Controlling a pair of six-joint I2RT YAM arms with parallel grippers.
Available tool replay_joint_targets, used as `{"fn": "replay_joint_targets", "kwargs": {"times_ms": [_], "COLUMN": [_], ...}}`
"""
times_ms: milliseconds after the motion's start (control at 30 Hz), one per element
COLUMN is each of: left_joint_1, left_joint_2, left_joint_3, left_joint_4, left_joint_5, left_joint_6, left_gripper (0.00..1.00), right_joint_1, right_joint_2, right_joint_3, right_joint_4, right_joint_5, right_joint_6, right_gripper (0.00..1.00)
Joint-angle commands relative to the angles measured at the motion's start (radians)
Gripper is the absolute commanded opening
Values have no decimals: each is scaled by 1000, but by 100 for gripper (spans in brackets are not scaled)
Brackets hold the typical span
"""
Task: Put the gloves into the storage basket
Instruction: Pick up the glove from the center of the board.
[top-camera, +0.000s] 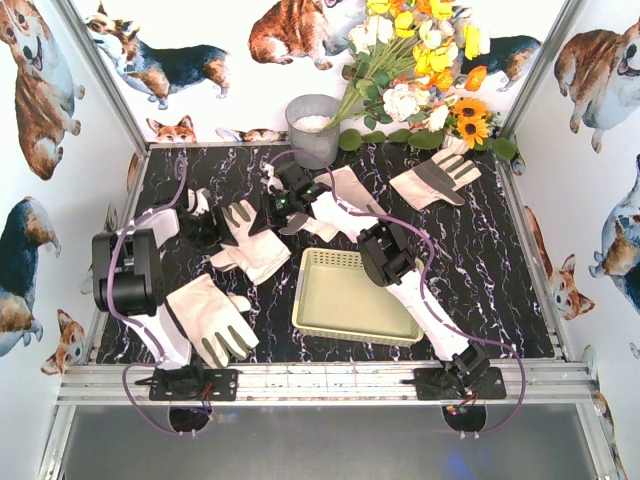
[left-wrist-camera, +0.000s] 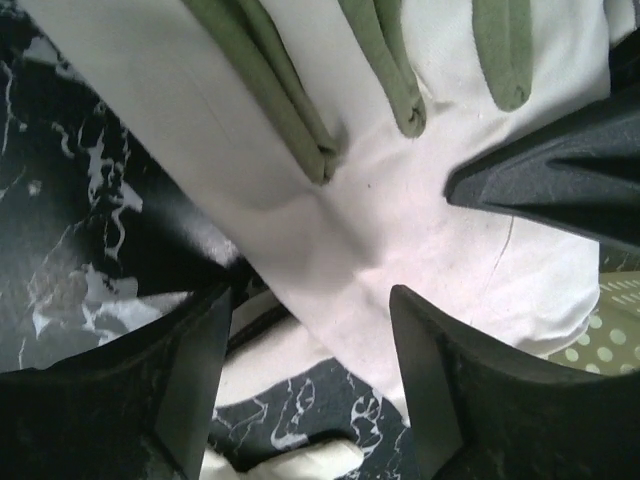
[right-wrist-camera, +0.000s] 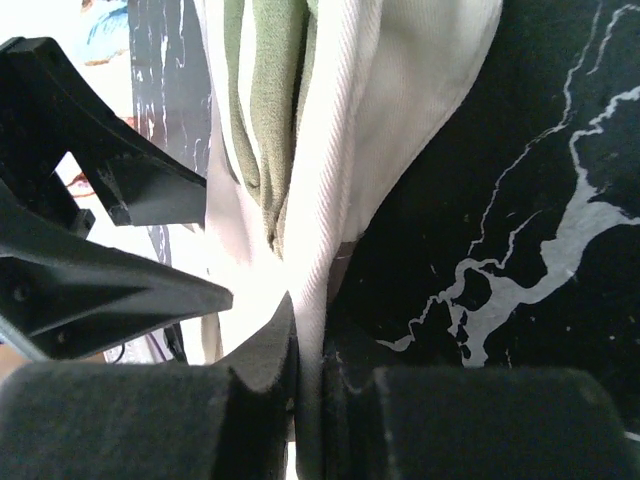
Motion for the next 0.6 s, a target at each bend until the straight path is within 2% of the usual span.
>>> {"fn": "replay_joint_targets", "kwargs": {"times_ms": [0,133,367,567], "left_joint_1": [28,49,71,90], "left_joint_2": [-97,-182,-318,-415], "left_joint_3": [-17,-12,-9,-25], "left_joint_4": [-34,-63,-95,-80], "left_joint_5": [-26,-20,-1,82], "left_joint_6": [-1,10,11,-17], "left_gripper": [64,77,85,93], "right_joint_1": [1,-5,-16,-28], "right_joint_2": [-88,-137,-225,-305], "right_joint_3": [29,18,-23,-45], "right_joint_4": [-3,-74,-124,-141], "right_joint_5": [-58,-75,-113,-139], "right_joint_6": [-81,-158,-227,-247], "right_gripper": [0,0,0,0]}}
